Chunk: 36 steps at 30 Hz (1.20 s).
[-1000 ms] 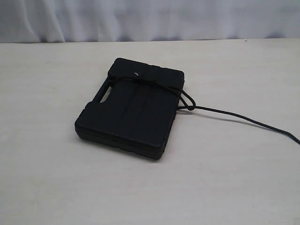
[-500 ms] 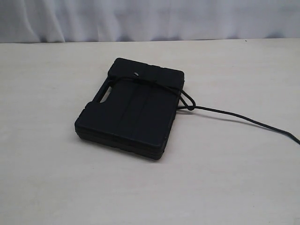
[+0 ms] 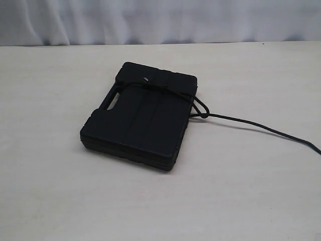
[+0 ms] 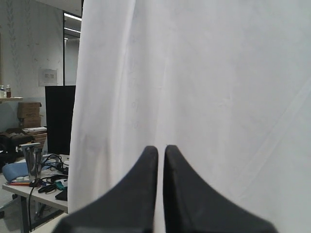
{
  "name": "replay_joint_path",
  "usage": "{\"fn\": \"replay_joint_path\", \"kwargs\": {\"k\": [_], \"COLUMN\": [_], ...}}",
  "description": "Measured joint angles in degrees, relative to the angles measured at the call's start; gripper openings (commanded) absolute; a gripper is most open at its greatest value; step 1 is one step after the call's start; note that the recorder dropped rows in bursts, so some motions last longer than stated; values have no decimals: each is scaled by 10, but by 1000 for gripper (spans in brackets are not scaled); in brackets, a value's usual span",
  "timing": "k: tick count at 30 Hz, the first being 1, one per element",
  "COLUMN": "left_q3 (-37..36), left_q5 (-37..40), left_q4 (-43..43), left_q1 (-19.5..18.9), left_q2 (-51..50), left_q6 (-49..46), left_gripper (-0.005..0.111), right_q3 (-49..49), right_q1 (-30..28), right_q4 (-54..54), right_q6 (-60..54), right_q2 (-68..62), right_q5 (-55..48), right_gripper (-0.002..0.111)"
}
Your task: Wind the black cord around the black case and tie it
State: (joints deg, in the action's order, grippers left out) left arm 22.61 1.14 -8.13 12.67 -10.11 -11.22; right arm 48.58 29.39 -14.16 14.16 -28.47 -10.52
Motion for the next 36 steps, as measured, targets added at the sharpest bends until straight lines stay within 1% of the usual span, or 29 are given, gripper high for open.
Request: {"fn": "replay_joint_path", "kwargs": {"k": [1, 3, 4, 5, 7, 9, 18, 26, 36], "left_q3": [-11, -58, -71, -94, -125, -150, -221, -225, -225], "left_q5": [-2, -5, -4, -3, -2, -3, -11, 0, 85], "left_q4": [1, 13, 19, 25, 38, 48, 81, 81, 85], "left_q1": [-10, -55, -67, -89, -116, -135, -139, -139, -139], "left_q2": [8, 39, 51, 75, 96, 99, 100, 100, 100], "left_q6": [2, 5, 5, 5, 5, 6, 7, 39, 65], "left_gripper": [0, 0, 0, 0, 0, 0, 0, 0, 0], "right_q3": [0, 0, 0, 0, 0, 0, 0, 0, 0], "right_q1": [0, 0, 0, 0, 0, 0, 0, 0, 0], "right_q4": [0, 0, 0, 0, 0, 0, 0, 0, 0], "right_q6": [0, 0, 0, 0, 0, 0, 0, 0, 0], "right_q2": [0, 0, 0, 0, 1, 1, 1, 1, 1], "right_q5": [0, 0, 0, 0, 0, 0, 0, 0, 0], "right_gripper": [4, 4, 4, 4, 4, 4, 4, 4, 4]}}
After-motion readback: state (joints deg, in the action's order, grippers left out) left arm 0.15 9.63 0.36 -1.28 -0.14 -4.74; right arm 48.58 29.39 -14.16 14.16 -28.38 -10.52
